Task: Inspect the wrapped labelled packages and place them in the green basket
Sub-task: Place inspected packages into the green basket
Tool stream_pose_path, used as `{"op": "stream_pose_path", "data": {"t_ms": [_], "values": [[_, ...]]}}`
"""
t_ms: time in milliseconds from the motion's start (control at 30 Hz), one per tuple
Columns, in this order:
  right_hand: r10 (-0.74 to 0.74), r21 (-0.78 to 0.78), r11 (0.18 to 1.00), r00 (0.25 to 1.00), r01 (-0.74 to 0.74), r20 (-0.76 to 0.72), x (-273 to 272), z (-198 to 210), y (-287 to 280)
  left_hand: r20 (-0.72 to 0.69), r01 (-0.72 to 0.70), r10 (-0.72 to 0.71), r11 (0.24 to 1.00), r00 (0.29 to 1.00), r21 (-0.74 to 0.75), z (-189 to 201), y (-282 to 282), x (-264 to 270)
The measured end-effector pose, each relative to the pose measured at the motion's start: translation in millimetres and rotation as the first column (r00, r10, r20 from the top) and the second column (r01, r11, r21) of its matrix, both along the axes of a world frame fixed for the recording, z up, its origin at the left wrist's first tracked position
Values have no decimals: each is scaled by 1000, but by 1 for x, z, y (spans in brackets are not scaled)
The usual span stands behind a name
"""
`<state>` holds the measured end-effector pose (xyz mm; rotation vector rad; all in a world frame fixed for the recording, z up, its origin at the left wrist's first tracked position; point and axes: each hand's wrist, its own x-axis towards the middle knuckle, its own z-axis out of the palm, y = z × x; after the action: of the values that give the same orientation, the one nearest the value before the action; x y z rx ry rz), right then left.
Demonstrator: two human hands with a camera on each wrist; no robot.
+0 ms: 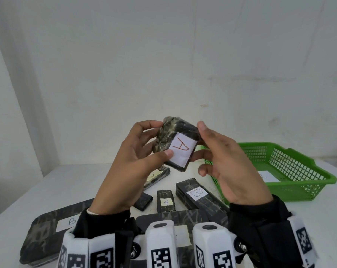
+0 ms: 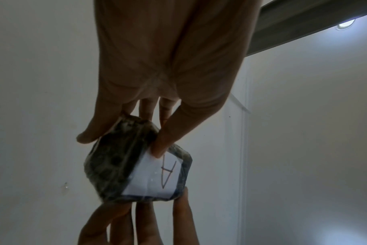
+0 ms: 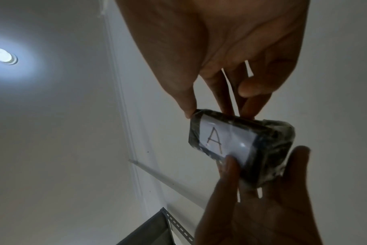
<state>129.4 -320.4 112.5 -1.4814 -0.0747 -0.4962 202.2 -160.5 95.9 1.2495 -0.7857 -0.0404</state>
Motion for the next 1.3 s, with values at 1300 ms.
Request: {"op": "stream_pose_path", "data": {"t_ms": [1300], "values": [[-88,-9,996,972,93,217,1,-2,-1,58,36,-43,993,997,117,8,-9,-17]]}}
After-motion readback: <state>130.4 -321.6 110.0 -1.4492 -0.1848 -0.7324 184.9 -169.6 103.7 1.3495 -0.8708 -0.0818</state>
